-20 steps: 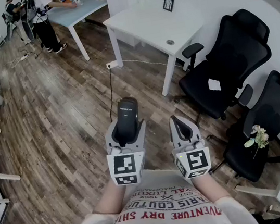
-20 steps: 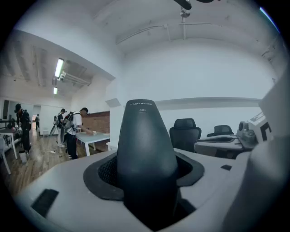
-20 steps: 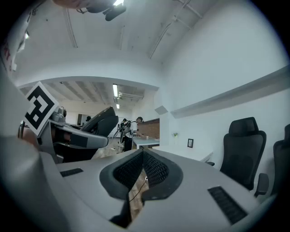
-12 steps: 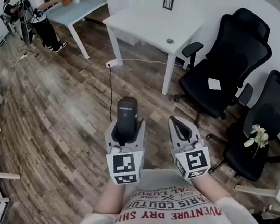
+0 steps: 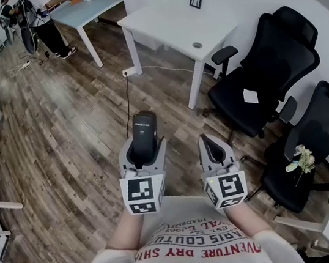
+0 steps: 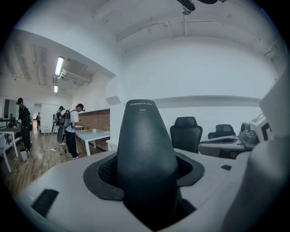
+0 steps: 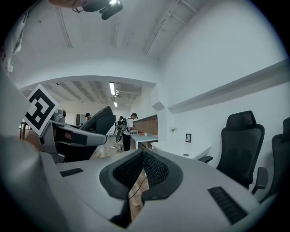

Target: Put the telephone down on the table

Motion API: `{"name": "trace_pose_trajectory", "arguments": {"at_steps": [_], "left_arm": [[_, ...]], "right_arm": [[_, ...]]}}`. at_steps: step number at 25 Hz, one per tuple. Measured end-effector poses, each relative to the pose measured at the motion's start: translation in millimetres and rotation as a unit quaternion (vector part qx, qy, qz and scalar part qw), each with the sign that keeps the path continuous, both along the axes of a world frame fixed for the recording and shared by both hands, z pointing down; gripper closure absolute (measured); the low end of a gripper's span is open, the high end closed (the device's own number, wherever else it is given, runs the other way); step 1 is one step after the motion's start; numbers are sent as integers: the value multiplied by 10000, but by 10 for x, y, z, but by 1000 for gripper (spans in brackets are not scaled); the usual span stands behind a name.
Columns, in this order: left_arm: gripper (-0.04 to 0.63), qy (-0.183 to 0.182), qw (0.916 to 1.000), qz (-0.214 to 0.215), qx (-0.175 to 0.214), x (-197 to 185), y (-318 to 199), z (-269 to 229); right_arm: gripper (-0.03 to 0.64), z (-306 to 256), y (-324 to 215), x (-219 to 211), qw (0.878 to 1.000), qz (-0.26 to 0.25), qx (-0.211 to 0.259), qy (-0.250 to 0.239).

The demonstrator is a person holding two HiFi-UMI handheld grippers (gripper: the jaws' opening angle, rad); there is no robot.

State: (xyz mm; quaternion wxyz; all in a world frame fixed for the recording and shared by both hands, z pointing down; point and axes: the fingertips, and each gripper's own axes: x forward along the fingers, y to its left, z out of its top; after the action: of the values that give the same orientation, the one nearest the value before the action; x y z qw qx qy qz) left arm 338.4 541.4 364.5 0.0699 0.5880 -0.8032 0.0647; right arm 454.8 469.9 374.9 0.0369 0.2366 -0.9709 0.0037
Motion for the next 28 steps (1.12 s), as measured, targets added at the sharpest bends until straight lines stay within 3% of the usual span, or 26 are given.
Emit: {"name": "trace_pose_trajectory", "arguments": {"at_steps": [6,12,22,28], "left_arm": [[296,161,9998,-85,-55,-226,-104,74],[296,188,9998,10,-4,-698,-373,79],[296,420,9989,217,61,-2180,-690,-24],[296,401,9985,365,-31,-2999,-801,27]], "right_arm": [[592,106,-168,-150,9999,18,-109,96],[592,182,-462,-566,9995,188,-220,137],[592,162,-718,-2038,9992,239,-143,289],[592,259,-864,-2858,9974,511,-373,339]]}}
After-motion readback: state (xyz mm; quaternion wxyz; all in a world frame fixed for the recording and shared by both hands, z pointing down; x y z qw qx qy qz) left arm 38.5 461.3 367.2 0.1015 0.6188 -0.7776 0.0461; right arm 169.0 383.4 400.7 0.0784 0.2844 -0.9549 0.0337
